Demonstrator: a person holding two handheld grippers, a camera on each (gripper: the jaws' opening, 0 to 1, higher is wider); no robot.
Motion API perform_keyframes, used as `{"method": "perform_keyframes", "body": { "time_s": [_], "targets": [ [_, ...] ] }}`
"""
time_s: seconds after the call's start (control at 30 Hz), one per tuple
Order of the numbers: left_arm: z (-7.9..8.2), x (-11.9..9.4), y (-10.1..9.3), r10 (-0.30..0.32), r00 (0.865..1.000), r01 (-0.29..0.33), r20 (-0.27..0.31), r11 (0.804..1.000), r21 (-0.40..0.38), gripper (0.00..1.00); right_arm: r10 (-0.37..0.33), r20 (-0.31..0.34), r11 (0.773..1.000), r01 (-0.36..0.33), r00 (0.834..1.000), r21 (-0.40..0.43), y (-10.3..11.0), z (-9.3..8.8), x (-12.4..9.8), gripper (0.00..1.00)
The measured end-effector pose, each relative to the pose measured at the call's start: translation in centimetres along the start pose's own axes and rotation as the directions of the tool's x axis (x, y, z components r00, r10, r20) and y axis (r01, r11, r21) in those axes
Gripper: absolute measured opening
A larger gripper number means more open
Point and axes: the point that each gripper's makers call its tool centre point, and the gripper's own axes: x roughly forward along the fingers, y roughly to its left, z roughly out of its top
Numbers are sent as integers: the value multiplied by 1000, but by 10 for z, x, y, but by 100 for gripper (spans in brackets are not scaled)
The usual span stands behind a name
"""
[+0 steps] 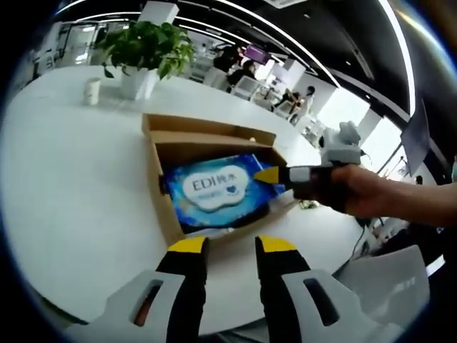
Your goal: Operate the shoe box by opening the lid, removing the specified soft item, and placing it in the target area until the item is outside and the box remains undamaged.
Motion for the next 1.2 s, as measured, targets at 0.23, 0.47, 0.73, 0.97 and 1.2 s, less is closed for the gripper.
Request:
{"method": "perform_keyframes", "body": {
  "time_s": [0.23,0.47,0.73,0.97,1.2],
  "targets": [
    [9,12,-1,-8,1000,8,-11,1000,26,27,-3,35,1000,2,999,15,6,5,-13,0],
    [18,27,4,2,999,-1,-34,999,46,26,-18,65,999,15,998,44,-2,5,-35,0],
    [28,47,4,-8,998,13,-68,997,74,26,-34,102,996,26,994,81,0,2,-51,0],
    [36,66,7,-16,994,27,-111,994,101,27,-50,123,994,37,991,98,-2,0,-65,0],
    [31,79,4,-4,985,26,-170,992,124,28,-73,153,989,52,985,140,-12,-5,-79,0]
  ]
}}
